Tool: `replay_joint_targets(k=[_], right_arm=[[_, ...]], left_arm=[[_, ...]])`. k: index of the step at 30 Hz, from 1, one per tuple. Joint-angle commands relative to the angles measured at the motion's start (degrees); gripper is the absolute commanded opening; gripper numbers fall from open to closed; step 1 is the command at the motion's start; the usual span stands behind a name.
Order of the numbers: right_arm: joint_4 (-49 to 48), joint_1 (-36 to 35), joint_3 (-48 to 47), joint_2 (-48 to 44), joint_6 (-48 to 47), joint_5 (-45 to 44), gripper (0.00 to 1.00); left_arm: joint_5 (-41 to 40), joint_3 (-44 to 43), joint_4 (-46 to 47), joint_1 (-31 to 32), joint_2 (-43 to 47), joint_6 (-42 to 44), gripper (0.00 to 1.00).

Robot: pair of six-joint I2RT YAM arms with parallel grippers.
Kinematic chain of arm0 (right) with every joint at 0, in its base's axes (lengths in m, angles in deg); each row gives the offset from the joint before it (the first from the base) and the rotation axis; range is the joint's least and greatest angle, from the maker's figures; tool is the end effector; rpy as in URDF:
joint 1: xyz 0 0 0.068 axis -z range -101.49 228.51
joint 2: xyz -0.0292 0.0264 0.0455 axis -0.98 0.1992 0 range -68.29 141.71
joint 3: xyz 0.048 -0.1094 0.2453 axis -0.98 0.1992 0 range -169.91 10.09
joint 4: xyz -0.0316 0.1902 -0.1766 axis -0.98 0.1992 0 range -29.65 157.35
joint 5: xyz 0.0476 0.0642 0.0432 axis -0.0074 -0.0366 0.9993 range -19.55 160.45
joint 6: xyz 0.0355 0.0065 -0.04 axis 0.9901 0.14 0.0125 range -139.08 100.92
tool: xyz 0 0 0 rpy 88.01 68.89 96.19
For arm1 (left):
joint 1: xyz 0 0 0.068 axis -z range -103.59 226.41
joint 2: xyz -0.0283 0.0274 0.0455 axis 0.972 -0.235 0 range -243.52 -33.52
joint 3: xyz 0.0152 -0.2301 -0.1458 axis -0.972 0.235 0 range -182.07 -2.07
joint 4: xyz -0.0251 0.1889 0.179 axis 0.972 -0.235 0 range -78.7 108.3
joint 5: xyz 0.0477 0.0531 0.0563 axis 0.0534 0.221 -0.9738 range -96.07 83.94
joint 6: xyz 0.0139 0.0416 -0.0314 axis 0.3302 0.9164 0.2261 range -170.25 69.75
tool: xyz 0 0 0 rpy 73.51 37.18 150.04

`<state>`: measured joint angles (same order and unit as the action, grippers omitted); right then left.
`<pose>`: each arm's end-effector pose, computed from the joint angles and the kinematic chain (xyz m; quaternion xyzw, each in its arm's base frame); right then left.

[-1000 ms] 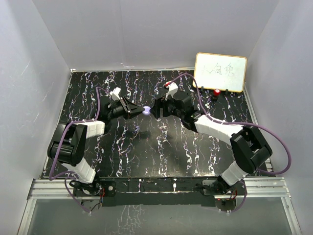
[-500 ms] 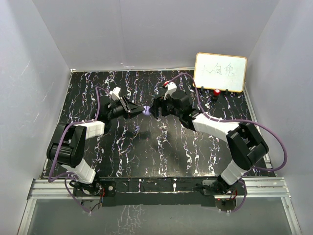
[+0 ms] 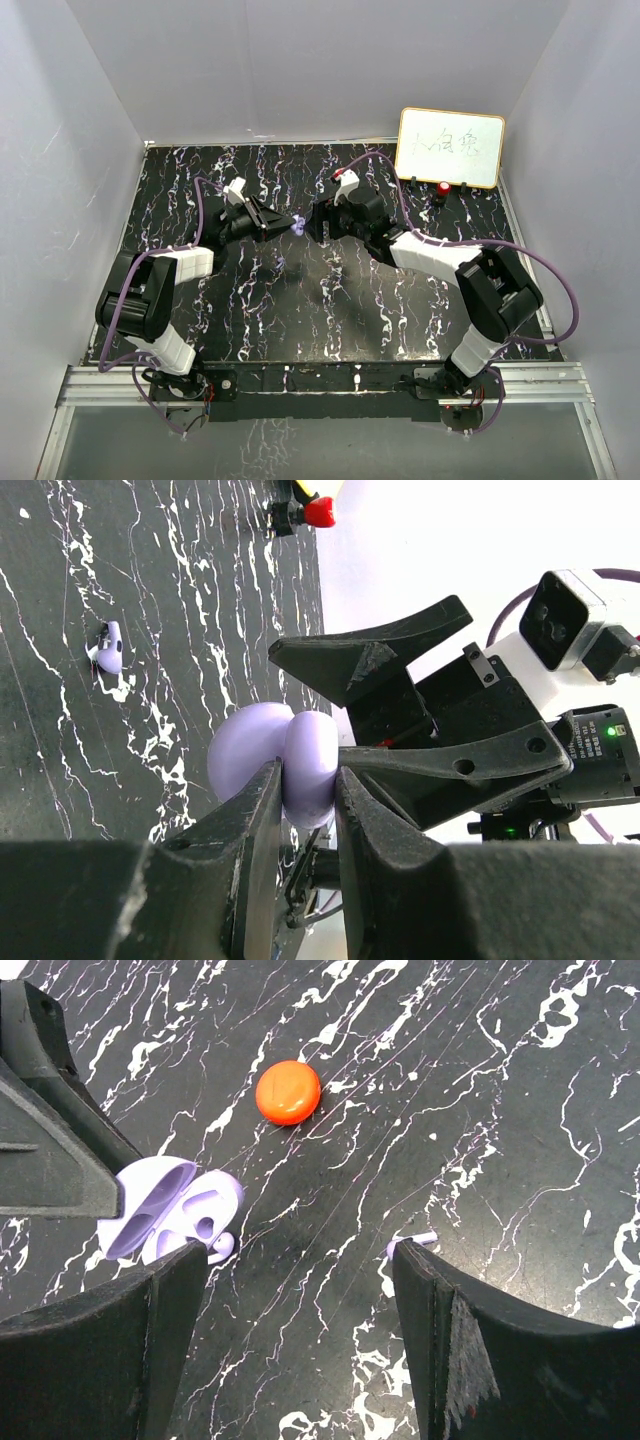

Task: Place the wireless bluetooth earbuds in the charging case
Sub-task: Open the charging case.

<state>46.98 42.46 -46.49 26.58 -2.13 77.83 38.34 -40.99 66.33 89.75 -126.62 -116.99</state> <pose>0.2972 0.2221 0.2258 -0.1737 0.8239 0.2880 0.4561 0.3106 -0.0993 0.2029 -0.0841 0.7289 -0.6132 0.2927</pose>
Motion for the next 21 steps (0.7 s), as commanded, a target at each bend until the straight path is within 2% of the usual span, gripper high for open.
replay_joint_targets(k=[1,8,11,14,21], right_arm=[[-3.76,-0.42,-0.13,-0.01,0.20,-1.66,0.73],[-3.58,0.05,3.57,-3.94,0.06,-9.16,0.73],[-3.57,0.17,5.83,-5.71,-2.05,-12.13,0.65],[-2.79,0.19,6.51,-6.05,-3.86,-12.64,0.61],[0.57,0.30,4.47,-3.89,-6.01,-9.86,0.55]], left_arm=[[1.97,-0.61,2.93,0.33,3.50,-1.42,0.00],[-0.35,1.11,2.96,-1.85,4.82,-3.40,0.00],[-1.10,3.67,7.60,-4.02,4.67,-8.55,0.00],[0.79,5.75,16.01,-6.01,2.54,-14.10,0.00],[4.42,8.15,44.82,-7.41,-8.47,-29.24,0.00]])
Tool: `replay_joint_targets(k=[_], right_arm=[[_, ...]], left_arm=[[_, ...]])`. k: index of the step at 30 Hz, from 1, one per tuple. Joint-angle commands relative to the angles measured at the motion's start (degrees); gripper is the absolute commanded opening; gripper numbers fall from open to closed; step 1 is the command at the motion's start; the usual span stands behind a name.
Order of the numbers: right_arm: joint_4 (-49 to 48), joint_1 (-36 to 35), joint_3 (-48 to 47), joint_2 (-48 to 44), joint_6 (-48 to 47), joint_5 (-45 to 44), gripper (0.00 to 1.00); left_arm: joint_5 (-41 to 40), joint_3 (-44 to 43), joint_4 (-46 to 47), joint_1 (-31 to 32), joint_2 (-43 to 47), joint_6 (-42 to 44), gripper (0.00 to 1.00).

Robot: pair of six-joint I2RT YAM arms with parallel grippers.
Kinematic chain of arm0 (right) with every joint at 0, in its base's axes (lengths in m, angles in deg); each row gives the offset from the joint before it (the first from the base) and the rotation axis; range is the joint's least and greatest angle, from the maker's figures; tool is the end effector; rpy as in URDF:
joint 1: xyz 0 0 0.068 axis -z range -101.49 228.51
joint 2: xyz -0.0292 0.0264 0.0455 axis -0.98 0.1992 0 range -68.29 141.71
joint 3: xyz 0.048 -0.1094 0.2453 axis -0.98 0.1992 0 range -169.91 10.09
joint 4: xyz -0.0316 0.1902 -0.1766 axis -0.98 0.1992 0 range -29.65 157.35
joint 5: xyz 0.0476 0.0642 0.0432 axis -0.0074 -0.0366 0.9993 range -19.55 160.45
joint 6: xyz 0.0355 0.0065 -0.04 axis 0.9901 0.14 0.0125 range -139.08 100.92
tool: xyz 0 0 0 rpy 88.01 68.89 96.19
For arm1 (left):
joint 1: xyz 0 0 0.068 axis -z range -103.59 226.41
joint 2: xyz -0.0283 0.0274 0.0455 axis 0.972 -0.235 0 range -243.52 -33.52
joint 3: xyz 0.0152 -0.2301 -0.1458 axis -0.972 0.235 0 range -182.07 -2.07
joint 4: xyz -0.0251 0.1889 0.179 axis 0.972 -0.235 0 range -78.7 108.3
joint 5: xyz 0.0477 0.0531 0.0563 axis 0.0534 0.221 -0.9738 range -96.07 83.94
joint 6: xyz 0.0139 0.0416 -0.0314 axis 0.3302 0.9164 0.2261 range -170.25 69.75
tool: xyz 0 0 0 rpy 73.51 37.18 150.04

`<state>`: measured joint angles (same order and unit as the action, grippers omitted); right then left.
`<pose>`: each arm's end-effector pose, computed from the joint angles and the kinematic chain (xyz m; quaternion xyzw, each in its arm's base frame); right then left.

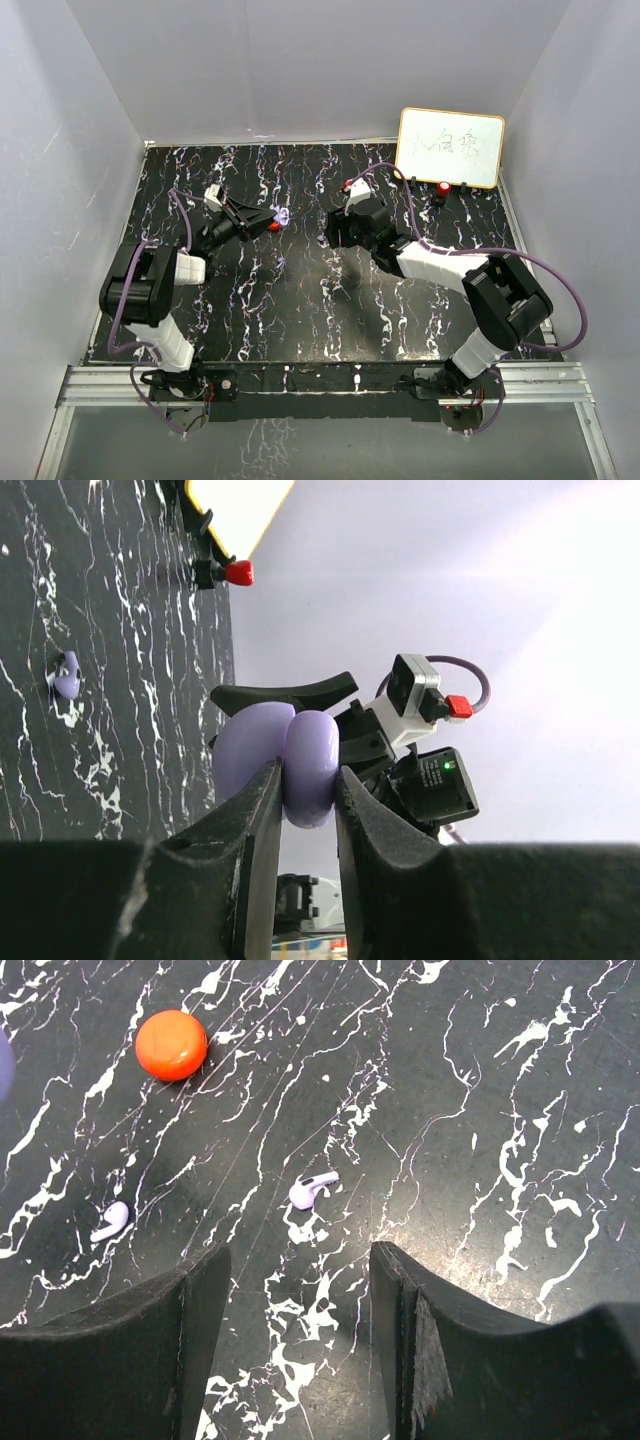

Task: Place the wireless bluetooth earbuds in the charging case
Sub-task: Open the charging case, then pick up the earbud from the center of the board.

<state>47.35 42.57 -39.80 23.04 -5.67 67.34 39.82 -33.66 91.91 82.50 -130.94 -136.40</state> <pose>0.2811 0.2015 0.2081 -0.1541 0.8450 0.1924 0.4745 0.3025 -0.0580 0.1897 -0.1647 0.6525 -0.6778 0.2961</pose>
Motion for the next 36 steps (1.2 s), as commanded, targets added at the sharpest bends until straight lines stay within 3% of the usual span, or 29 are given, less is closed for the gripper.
replay_joint_targets(k=[1,6,15,36], right_arm=[[0.92,0.23,-2.75,0.08,-2.85,1.62,0.55],[4.88,-0.51,-5.99,2.75,-3.44,7.07,0.56],[2.46,-4.78,-9.01,8.90,-0.88,10.83,0.52],[1.83,-6.16,-12.20,12.91,0.20,10.88,0.47]], left_arm=[[3.13,0.88,21.76,-0.19,-5.32,-11.14,0.00],[3.63,1.54,24.93,-0.90,-7.01,-12.45,0.00],[5.77,4.19,24.66,-6.26,-4.04,-13.30,0.00],[7.55,5.13,23.95,-9.41,-2.13,-13.69,0.00]])
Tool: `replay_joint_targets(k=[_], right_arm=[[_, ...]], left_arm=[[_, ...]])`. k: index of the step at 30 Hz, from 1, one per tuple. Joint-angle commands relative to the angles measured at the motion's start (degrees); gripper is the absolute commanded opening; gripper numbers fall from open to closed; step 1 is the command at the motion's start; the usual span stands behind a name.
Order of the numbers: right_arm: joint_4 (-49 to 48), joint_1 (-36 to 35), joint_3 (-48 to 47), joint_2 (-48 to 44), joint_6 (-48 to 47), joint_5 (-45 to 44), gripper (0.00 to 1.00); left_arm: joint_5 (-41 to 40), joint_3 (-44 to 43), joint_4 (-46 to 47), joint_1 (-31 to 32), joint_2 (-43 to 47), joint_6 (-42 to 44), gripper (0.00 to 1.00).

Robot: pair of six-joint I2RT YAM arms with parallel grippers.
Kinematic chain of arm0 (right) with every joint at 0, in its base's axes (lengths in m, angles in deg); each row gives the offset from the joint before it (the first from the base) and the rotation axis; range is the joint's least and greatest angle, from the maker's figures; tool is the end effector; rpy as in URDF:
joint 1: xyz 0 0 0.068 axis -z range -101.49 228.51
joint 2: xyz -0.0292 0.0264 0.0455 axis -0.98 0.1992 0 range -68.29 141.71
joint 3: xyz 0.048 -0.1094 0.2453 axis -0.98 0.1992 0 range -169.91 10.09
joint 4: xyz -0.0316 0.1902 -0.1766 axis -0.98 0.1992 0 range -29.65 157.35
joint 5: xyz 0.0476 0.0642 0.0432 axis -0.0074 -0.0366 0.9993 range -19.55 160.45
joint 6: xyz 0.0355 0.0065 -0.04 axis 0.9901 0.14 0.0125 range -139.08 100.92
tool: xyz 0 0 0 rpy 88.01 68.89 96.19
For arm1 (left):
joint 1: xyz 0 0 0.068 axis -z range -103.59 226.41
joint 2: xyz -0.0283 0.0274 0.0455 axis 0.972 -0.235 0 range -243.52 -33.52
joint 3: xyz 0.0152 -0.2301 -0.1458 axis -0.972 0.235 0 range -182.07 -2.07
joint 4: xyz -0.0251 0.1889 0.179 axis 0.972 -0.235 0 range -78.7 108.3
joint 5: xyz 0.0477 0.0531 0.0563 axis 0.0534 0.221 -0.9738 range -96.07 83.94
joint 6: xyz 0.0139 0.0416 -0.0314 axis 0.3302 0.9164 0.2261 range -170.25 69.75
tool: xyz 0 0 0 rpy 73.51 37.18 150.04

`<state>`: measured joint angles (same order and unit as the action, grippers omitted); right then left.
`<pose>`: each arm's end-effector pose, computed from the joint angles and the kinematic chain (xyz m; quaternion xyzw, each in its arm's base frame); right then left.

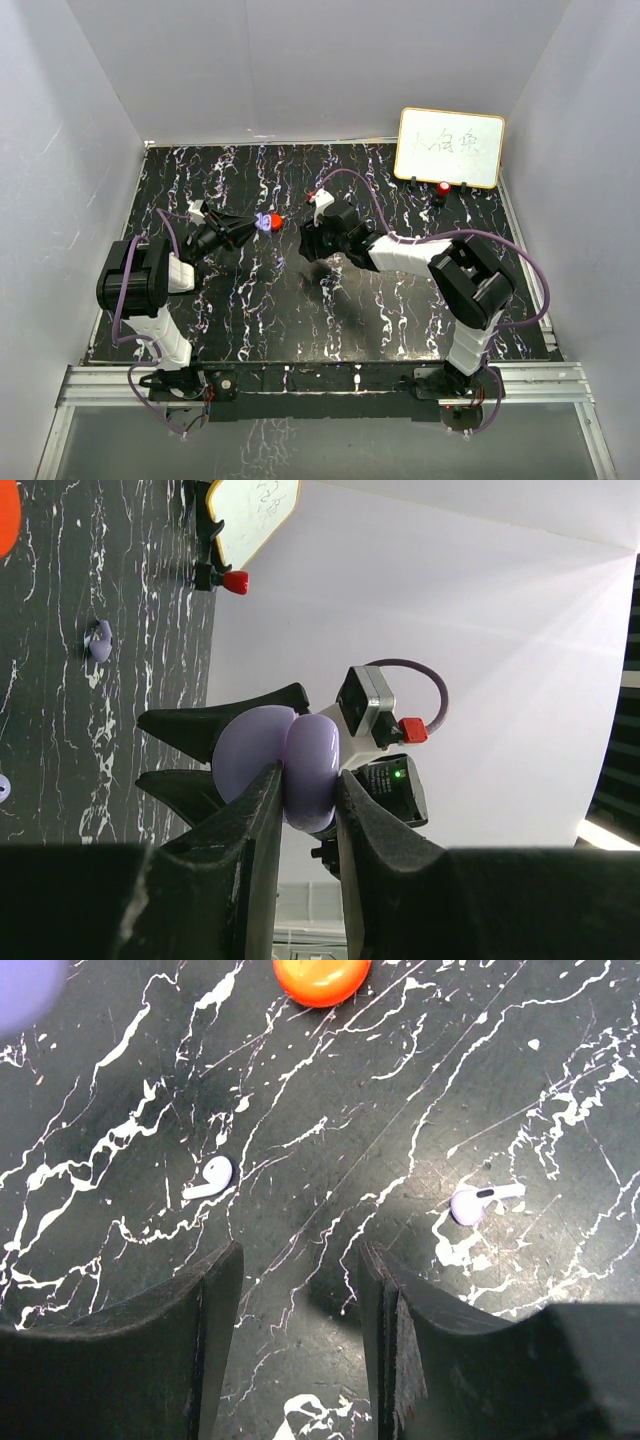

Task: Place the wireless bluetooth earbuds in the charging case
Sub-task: Pick up the earbud from the center of the board.

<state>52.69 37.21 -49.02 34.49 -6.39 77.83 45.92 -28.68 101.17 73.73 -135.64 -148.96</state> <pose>0.2865 0.2579 0.1810 -0.2480 0.8544 0.2567 0.3775 0.2909 -0.0145 0.1617 -0.2509 0.6306 -0.6953 0.2364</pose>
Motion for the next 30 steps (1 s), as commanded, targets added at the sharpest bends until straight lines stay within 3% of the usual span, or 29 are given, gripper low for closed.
replay_joint_targets(k=[1,30], right_arm=[[-3.75,-1.02,-3.27,1.86,0.91,0.62,0.47],[-6.09,-5.37,-11.70,12.99,1.97,3.26,0.43]], left_arm=[[1.38,0.21,14.74,-0.78,2.49,-1.20,0.00],[3.12,2.17,19.43,-4.89,1.96,-4.64,0.00]])
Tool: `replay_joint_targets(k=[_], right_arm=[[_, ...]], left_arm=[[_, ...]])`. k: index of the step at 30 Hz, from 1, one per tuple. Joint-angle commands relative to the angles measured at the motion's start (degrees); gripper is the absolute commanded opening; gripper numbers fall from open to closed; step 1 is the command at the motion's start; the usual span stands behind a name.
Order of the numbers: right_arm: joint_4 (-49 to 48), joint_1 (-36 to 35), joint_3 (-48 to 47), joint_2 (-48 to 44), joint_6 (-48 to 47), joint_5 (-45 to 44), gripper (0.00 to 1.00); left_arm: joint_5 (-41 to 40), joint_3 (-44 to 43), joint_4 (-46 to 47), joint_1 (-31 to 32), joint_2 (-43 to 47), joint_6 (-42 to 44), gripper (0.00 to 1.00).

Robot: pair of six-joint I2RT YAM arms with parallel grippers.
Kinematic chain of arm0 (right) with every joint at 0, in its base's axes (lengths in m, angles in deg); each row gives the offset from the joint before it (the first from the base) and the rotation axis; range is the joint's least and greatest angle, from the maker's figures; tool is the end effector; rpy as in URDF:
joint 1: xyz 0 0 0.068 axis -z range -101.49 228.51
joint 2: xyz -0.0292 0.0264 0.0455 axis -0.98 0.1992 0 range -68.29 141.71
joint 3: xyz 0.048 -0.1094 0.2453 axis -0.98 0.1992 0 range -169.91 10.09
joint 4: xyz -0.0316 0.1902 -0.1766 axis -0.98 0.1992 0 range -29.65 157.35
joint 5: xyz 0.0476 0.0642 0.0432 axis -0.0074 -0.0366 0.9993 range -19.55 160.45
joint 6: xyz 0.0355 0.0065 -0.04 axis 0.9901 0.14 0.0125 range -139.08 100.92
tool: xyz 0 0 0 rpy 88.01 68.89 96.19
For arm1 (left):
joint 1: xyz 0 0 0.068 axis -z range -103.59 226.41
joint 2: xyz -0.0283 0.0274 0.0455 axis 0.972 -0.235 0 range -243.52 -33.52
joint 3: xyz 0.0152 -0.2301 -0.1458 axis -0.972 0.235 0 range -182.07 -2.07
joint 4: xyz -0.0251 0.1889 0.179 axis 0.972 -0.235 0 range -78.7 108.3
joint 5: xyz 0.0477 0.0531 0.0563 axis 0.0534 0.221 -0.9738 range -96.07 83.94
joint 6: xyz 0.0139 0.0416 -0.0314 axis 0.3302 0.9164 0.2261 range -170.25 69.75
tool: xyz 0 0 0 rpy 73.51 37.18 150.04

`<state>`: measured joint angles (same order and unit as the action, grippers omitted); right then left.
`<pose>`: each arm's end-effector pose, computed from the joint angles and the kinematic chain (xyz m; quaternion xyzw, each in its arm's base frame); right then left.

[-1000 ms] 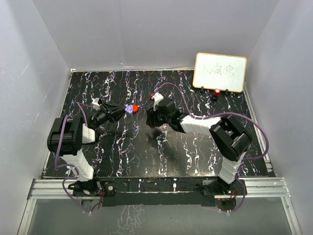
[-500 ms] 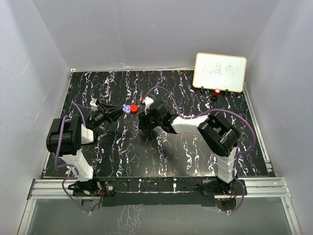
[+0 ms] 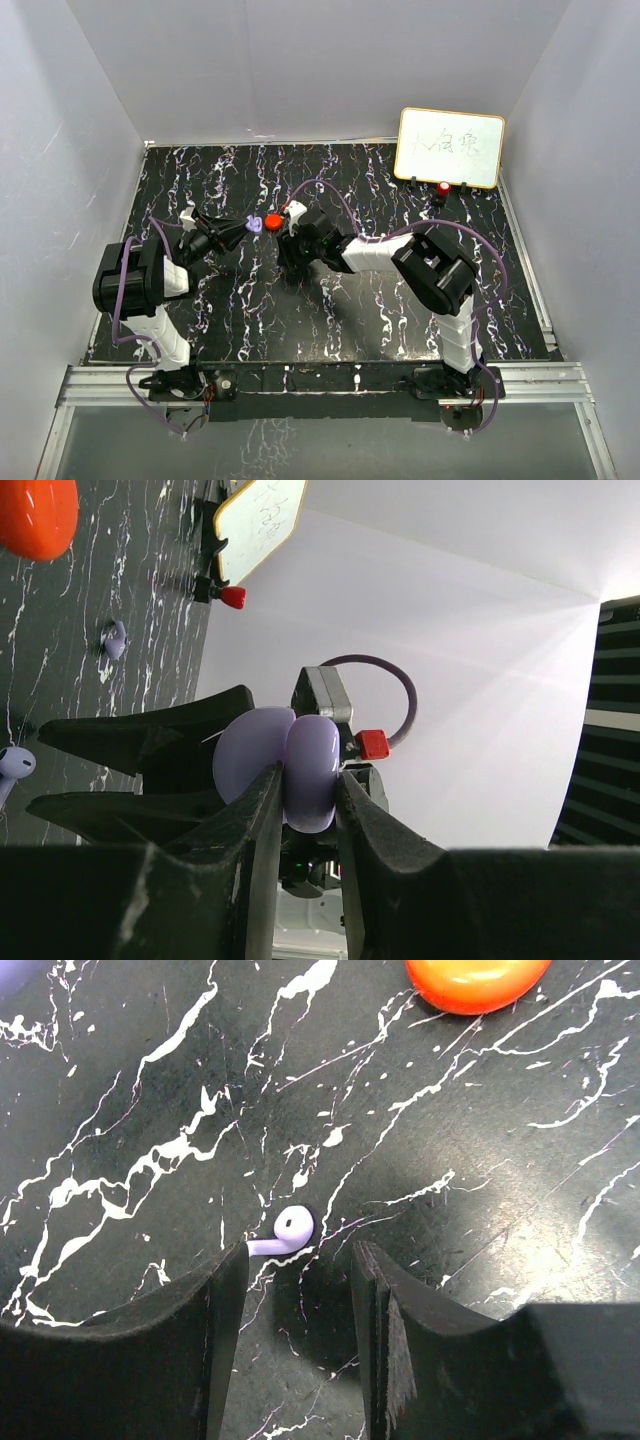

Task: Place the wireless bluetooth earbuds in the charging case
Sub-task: Pick up the earbud from the center of the board.

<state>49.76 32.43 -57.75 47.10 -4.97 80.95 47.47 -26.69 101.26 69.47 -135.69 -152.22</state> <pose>0.2935 0.3142 0.1462 -0.2846 0.8454 0.2938 0.3436 0.2831 0.0056 0.1542 -0.2953 0.6203 -0.6917 0.2225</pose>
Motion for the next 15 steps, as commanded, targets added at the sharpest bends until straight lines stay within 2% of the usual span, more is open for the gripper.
replay_joint_targets(k=[1,15], right_arm=[[-3.20,-0.58,-3.07,0.55,0.57,0.06,0.43],[-3.46,-1.00,-3.62,2.52,0.52,0.04,0.38]], left_arm=[[1.57,0.22,19.35,-0.58,2.13,-1.36,0.00],[1.84,0.54,19.39,-1.06,2.15,-1.30,0.00]])
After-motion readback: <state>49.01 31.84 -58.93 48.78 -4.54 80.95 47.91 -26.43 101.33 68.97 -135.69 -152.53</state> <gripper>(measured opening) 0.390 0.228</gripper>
